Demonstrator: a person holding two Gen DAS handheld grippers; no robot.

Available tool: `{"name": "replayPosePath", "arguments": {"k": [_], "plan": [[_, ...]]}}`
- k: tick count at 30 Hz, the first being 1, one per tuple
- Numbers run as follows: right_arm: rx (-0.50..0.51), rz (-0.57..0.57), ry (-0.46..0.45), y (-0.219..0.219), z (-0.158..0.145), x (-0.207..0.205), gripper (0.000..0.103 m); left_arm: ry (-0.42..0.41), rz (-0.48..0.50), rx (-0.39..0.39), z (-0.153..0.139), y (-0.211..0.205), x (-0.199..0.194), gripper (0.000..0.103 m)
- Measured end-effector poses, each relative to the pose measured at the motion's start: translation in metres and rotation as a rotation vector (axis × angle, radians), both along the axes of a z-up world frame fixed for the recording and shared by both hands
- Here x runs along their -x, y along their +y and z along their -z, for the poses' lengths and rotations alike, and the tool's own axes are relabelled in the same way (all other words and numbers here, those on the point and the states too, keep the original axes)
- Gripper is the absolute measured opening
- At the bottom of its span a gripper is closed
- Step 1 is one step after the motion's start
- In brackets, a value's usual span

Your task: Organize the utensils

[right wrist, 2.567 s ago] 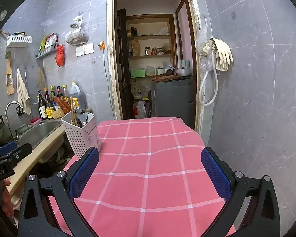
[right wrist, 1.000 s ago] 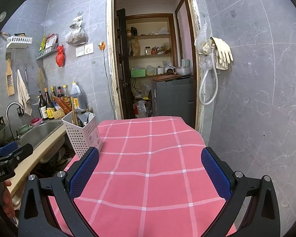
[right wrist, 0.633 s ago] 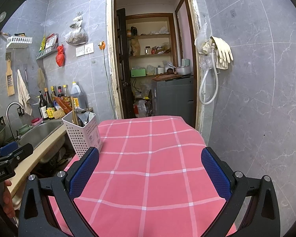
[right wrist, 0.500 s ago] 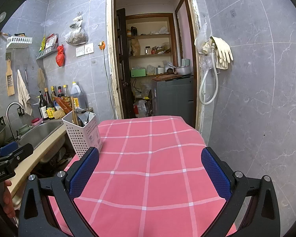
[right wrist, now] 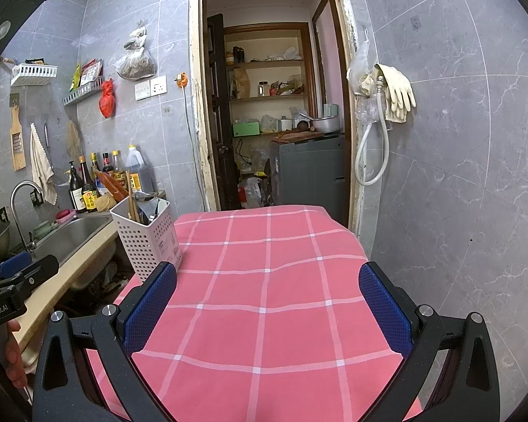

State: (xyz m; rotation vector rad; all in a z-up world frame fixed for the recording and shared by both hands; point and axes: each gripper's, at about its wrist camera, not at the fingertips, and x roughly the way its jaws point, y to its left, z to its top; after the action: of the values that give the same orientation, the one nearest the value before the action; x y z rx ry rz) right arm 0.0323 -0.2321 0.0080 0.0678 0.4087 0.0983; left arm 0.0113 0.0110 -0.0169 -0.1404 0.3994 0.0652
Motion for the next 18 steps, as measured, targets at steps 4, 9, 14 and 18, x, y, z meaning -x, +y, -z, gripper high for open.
{"name": "replayPosePath", "arguments": {"k": [4,9,14,18], "plan": [[0.000,0.000,0.001,0.0008,0.0002,0.0002,0.102,0.000,0.001,0.000,0.0001,0.0001,-0.0001,0.102],[0.000,-0.001,0.002,0.0004,0.0002,0.0004,0.102,0.000,0.001,0.002,0.0001,-0.0001,-0.0002,0.103],[-0.001,0.001,0.002,-0.0001,0.0005,0.0009,0.102,0.002,0.000,0.002,-0.0004,-0.0006,0.0003,0.103],[0.000,0.000,0.005,0.0002,0.0009,0.0014,0.102,0.005,0.001,0.002,0.0001,-0.0001,0.0002,0.102]]}}
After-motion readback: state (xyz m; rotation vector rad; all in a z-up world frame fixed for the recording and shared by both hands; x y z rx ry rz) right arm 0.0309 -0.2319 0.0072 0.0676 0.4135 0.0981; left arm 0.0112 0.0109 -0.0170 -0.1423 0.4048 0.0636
